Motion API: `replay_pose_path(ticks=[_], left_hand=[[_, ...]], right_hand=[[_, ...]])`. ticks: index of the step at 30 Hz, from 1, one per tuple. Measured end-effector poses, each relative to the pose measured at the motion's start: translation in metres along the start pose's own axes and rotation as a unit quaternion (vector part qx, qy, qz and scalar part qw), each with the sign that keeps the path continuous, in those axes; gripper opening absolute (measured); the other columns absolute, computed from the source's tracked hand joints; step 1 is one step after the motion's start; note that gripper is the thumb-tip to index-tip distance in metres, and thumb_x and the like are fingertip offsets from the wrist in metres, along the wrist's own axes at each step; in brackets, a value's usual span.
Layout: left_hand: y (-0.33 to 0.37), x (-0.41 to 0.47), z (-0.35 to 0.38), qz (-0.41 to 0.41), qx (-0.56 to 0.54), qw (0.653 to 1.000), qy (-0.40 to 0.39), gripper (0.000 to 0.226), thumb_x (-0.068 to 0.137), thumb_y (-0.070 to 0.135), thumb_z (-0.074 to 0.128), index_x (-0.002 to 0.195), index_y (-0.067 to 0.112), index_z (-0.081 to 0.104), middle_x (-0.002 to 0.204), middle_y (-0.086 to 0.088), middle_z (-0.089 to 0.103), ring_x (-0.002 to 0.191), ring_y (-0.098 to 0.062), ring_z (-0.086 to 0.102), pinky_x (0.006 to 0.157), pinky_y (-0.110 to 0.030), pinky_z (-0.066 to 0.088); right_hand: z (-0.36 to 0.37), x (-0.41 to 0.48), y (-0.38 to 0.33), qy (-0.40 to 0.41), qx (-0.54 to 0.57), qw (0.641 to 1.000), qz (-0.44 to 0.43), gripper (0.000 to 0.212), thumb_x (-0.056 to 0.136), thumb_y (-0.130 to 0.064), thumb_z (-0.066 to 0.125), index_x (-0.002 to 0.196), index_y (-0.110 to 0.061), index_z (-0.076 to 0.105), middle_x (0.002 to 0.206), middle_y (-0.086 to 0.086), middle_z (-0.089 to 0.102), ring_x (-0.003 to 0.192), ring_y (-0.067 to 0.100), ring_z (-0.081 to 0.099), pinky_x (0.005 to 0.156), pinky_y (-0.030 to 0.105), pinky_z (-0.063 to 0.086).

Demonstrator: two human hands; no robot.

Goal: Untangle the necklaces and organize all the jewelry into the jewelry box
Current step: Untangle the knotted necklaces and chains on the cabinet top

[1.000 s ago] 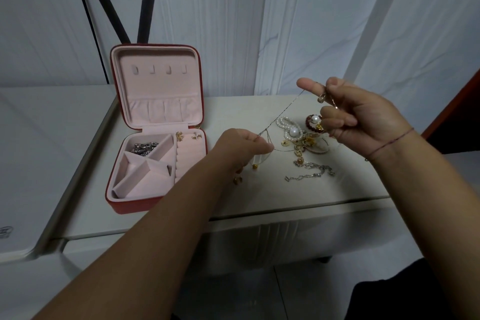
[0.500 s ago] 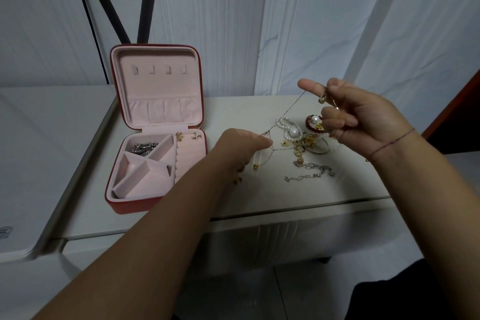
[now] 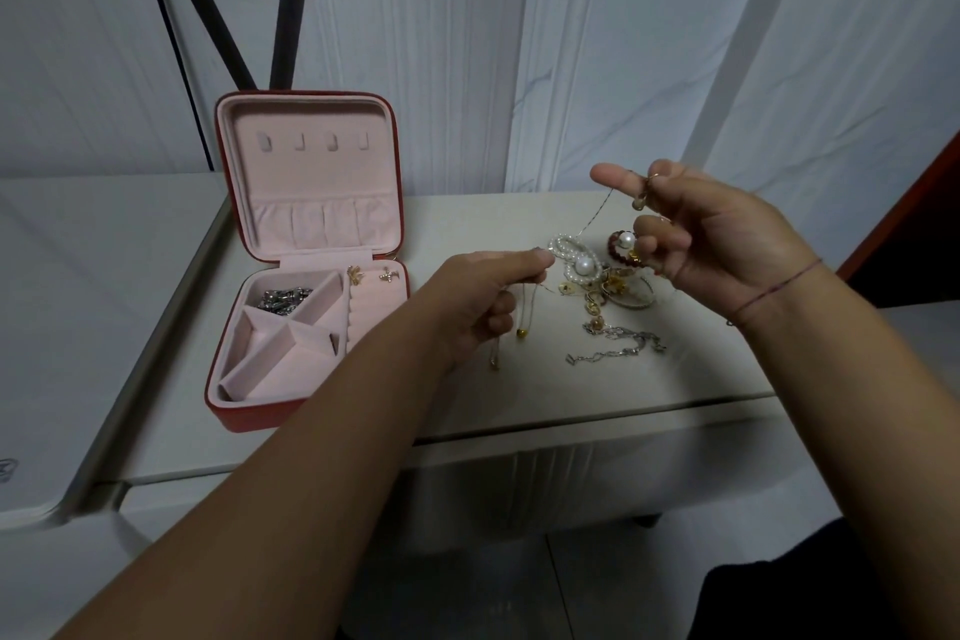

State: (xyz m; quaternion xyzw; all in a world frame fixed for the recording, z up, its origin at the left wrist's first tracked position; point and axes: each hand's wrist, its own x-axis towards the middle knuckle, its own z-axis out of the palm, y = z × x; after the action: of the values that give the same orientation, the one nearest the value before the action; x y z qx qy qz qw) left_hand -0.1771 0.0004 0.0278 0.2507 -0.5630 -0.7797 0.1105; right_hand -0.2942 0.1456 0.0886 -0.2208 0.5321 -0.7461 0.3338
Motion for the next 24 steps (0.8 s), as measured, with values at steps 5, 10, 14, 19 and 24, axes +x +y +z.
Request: replay_pose_path(ticks=[5,10,14,19,24], left_hand=[[-0.0014,0.001,-0.0014,0.025,0.004,0.999,0.036,0.02,0.081,0.019,0.074,0.096,0.006,0.068,0.08,-0.002,0.058,0.048,-0.006,0.029,0.039,-0.016,0.027],[0.001,-0.001,-0.0018,0.034,-0.015,0.999,0.008,0.013,0.086,0.018,0.069,0.092,0.007,0.068,0.079,-0.001,0.067,0.042,-0.004,0.029,0.038,-0.015,0.028],[0.0014,-0.0013,-0.0013,0.033,-0.024,0.999,0.014,0.013,0.084,0.015,0.07,0.093,0.006,0.068,0.072,0.0,0.052,0.042,-0.004,0.028,0.037,-0.015,0.027],[0.0016,0.0,-0.0015,0.047,-0.044,0.998,0.018,0.012,0.083,0.014,0.071,0.092,0.005,0.068,0.078,-0.002,0.06,0.045,-0.004,0.03,0.039,-0.015,0.029],[0.0036,-0.0008,-0.0019,0.078,-0.046,0.996,0.007,0.015,0.087,0.014,0.067,0.097,0.002,0.068,0.08,-0.001,0.068,0.045,-0.004,0.03,0.04,-0.014,0.03]], right_hand=[[-0.0006,0.0,0.0006,-0.002,-0.001,1.0,-0.003,0.024,0.096,-0.007,0.039,0.076,-0.019,0.045,0.12,0.006,0.067,0.038,0.004,0.026,0.049,0.017,0.043],[-0.0013,0.0015,0.0017,-0.006,-0.002,1.0,-0.003,0.024,0.096,-0.007,0.039,0.077,-0.019,0.045,0.121,0.006,0.067,0.037,0.005,0.026,0.049,0.018,0.043],[-0.0007,0.0013,0.0017,-0.003,0.002,1.0,-0.002,0.023,0.096,-0.007,0.04,0.078,-0.019,0.045,0.12,0.007,0.067,0.037,0.004,0.026,0.048,0.018,0.042],[-0.001,0.0016,0.0022,-0.003,0.0,1.0,-0.001,0.023,0.096,-0.007,0.04,0.077,-0.019,0.044,0.121,0.007,0.067,0.037,0.004,0.025,0.049,0.018,0.042],[-0.0011,0.0024,0.0027,-0.001,0.008,1.0,0.002,0.022,0.096,-0.007,0.04,0.078,-0.019,0.044,0.121,0.008,0.066,0.036,0.005,0.025,0.047,0.018,0.042]])
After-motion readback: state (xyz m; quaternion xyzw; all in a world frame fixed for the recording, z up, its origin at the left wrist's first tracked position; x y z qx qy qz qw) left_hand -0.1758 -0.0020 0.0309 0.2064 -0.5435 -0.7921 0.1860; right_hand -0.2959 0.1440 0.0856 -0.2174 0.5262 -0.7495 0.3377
